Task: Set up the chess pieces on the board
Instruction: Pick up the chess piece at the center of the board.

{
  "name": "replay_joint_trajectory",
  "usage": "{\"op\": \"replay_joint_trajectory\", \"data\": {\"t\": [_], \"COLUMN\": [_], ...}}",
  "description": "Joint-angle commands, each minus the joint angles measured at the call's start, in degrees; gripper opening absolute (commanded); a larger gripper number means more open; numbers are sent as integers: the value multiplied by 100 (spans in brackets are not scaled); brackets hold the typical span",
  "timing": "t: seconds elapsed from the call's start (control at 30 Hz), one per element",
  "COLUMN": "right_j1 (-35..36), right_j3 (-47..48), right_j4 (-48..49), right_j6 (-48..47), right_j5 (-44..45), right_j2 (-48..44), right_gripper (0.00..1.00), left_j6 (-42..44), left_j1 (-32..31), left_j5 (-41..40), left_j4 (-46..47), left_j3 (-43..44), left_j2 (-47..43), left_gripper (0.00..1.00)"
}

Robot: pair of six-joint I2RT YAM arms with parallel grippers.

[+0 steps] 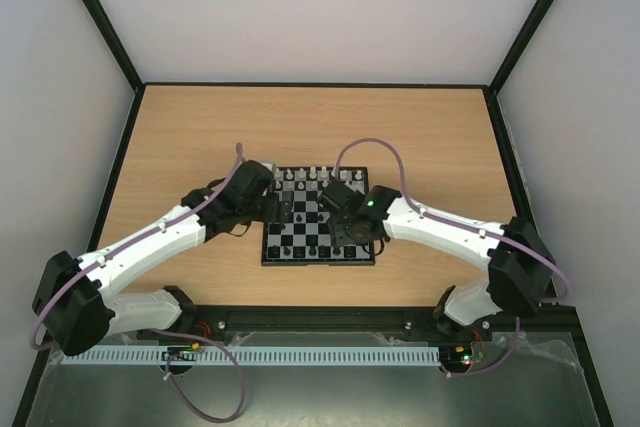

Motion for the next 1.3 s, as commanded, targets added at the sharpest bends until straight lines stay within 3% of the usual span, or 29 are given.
{"op": "replay_joint_trajectory", "data": {"t": [0.0,0.13,0.2,0.47,0.57,0.8,1.27], "right_j1": [-266,-618,-791,-1227,-1406,-1757,-2192], "right_j3": [-210,-464,-602,-905,-1044,-1345,-1541], "right_j4": [-53,161,232,458,566,860,1333], "right_j6": [-35,-26,-39,-3,-3,-40,-293], "right_j5": [235,269,278,385,364,237,-104], "right_j2": [-420,-759,-836,-734,-689,-582,-192], "right_gripper": [71,83,99,99,87,81,45], "left_j6": [54,57,63,101,125,135,134], "left_j1": [38,38,41,38,47,64,65], "left_j5": [-132,-156,-166,-175,-143,-71,-33], "left_j4": [-185,-176,-163,-116,-72,-35,-26], "left_j3": [100,142,161,221,223,192,156], "left_j2": [-38,-5,22,145,184,194,190], "left_gripper": [100,99,100,100,99,100,100]}}
